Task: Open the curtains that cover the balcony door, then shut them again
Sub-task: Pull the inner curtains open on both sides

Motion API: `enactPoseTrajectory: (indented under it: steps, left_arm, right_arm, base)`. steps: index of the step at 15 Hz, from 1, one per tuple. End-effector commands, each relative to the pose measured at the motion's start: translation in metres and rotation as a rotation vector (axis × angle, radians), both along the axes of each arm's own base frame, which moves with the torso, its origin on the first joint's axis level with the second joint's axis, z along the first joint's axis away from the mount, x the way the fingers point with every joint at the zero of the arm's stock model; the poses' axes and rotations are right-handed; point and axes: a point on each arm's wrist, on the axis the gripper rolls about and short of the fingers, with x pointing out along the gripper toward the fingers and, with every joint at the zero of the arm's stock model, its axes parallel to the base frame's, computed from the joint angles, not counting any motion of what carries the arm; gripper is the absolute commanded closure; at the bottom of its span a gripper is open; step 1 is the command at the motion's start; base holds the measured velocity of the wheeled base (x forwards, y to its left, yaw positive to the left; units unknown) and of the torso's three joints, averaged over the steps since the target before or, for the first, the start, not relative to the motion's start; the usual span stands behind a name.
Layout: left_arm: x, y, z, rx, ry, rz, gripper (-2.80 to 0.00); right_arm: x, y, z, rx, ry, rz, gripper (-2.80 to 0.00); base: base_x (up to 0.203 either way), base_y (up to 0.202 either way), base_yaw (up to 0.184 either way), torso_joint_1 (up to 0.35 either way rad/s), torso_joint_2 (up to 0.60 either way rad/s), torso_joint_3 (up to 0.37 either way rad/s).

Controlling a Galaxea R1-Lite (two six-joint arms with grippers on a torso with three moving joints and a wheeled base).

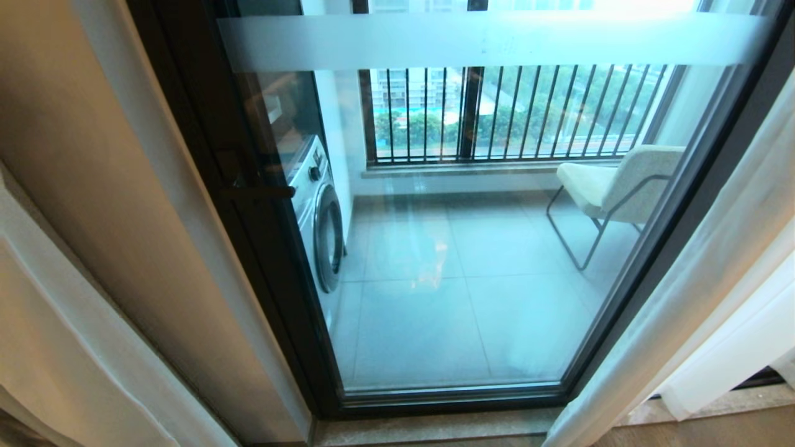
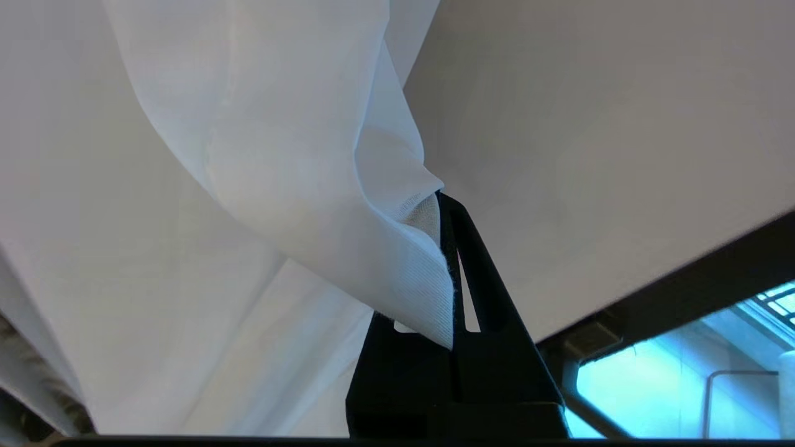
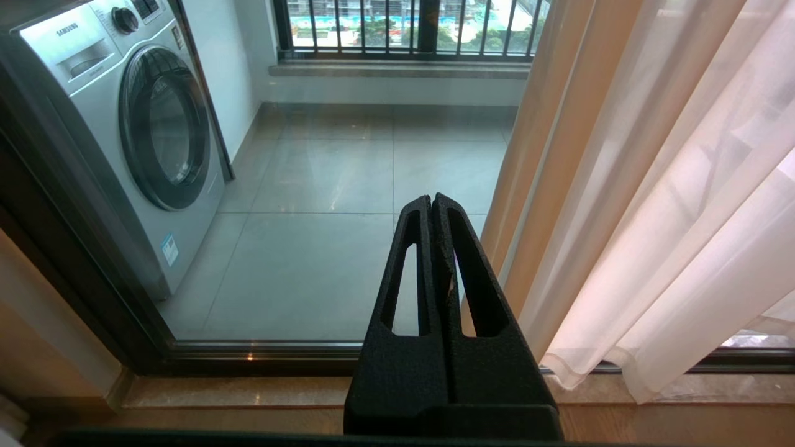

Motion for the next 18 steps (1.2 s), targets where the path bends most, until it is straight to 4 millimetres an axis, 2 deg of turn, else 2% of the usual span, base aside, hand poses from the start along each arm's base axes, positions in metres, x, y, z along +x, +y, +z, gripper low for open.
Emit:
enactPoseTrajectory:
  steps: [1,5,6,13,18]
  left_arm:
    - [0.019,0.01,-0.005,-0.015,0.023,0.0,0.0]
    - [0.029,0.015,-0.009,-0.021,0.035,0.001,0.0]
    - [0.031,0.016,-0.009,-0.022,0.035,0.001,-2.8]
    - [0.029,0.016,-0.009,-0.019,0.038,0.032,-2.8]
    - [0.01,0.007,-0.011,-0.007,0.057,0.093,-2.8]
  right_arm:
    - [0.0,0.0,0.0,0.0,-0.001,0.0,0.0]
    - [0.0,0.0,0.0,0.0,-0.001,-0.001,0.0]
    - [0.0,0.0,0.0,0.0,-0.001,0.0,0.0]
    - [0.0,0.0,0.0,0.0,-0.001,0.0,0.0]
    - [0.0,0.0,0.0,0.0,-0.001,0.0,0.0]
  base:
    - [0.0,0.0,0.0,0.0,0.0,0.0]
    - [0.0,0.0,0.0,0.0,0.0,0.0]
    - [0.0,0.0,0.0,0.0,0.0,0.0]
    - [0.0,0.0,0.0,0.0,0.0,0.0]
    - [0.0,0.0,0.0,0.0,0.0,0.0]
